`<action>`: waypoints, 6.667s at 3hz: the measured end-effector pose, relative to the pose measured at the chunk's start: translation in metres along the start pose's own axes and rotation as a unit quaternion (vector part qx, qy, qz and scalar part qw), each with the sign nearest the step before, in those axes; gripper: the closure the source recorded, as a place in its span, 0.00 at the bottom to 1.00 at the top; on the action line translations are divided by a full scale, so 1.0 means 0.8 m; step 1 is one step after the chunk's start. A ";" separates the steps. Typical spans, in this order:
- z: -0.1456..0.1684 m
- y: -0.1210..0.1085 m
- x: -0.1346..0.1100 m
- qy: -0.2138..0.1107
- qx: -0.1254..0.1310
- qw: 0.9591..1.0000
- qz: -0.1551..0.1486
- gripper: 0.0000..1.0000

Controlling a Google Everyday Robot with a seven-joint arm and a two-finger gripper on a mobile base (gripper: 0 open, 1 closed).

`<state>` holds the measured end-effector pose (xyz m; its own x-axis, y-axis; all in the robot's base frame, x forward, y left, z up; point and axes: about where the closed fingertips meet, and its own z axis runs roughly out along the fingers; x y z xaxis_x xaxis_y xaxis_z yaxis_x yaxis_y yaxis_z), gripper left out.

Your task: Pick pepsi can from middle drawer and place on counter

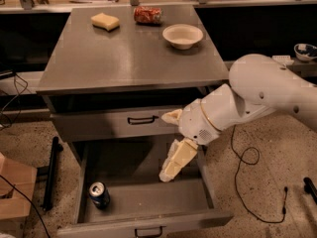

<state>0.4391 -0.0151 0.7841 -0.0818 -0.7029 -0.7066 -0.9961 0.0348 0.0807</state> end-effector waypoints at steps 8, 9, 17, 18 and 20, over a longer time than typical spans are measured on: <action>0.305 0.002 0.136 -0.137 -0.092 0.985 0.051 0.00; 0.349 0.001 0.119 -0.124 -0.111 0.986 0.001 0.00; 0.547 -0.064 0.091 -0.233 -0.133 0.963 -0.016 0.54; 0.542 -0.055 0.089 -0.242 -0.141 0.960 -0.018 0.78; 0.386 0.003 0.044 -0.282 -0.106 0.946 -0.120 1.00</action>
Offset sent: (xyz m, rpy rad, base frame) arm -0.0131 0.0588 -0.2001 0.2668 0.1569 -0.0272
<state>0.4242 0.1801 0.5422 0.0823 -0.1803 -0.9802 -0.9642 -0.2633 -0.0325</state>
